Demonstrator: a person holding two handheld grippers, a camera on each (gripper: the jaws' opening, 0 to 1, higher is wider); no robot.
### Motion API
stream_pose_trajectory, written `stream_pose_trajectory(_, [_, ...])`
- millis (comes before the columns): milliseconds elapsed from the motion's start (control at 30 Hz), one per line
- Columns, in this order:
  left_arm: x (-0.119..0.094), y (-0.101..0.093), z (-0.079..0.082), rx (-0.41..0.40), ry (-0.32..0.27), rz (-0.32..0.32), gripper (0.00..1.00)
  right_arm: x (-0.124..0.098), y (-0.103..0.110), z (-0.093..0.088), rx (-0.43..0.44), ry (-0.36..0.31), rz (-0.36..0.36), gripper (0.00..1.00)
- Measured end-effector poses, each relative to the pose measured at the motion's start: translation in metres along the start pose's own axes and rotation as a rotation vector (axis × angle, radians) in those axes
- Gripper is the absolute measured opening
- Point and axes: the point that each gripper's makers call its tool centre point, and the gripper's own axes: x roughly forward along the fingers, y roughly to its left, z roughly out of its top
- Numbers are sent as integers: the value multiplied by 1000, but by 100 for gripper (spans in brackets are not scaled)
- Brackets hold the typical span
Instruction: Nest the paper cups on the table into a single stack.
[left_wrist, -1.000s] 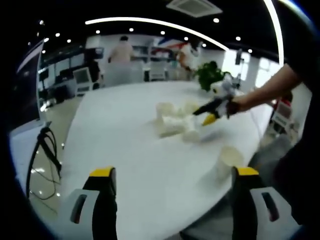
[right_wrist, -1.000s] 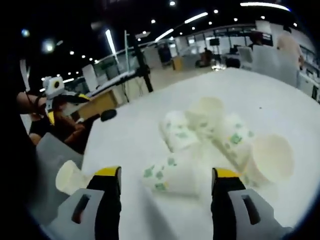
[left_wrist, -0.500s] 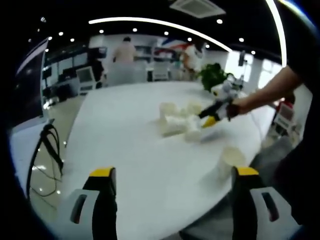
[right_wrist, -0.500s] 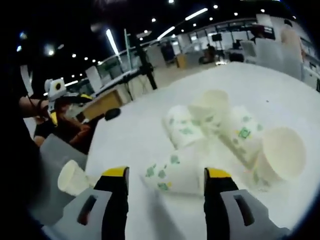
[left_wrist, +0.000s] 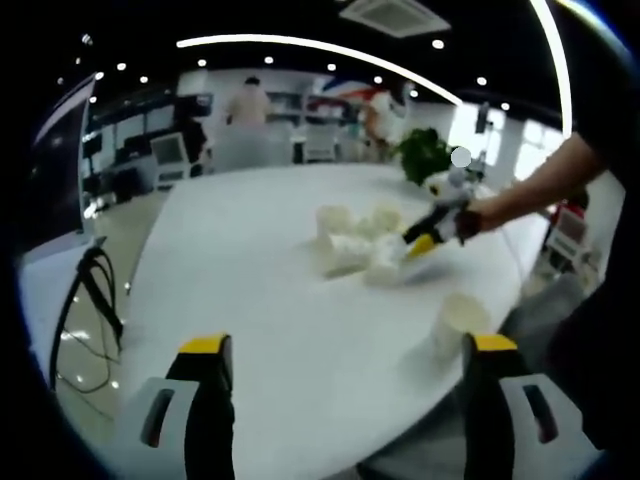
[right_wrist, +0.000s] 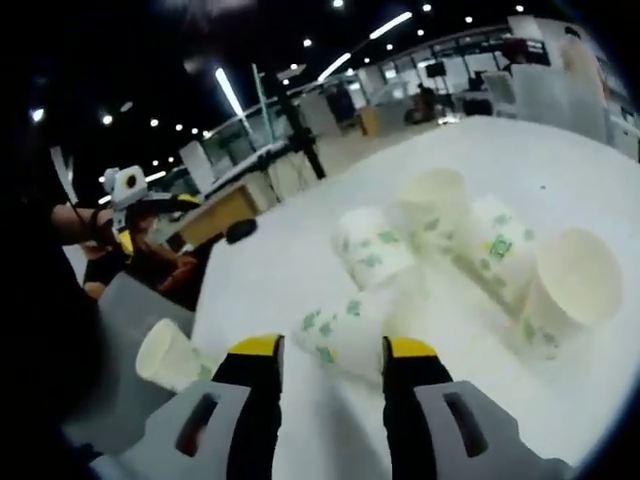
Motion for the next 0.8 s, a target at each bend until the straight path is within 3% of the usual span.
stream_pose_trajectory(200, [-1, -1, -4, -4, 6, -1, 94, -2, 9, -1, 25, -27, 45, 9])
stream_pose_trajectory(333, [0, -3, -3, -5, 4, -4, 94, -4, 15, -2, 17, -36, 60, 1])
stream_pose_trajectory(800, [3, -5, 0, 2, -10, -22, 93, -10, 26, -4, 42, -54, 69, 0])
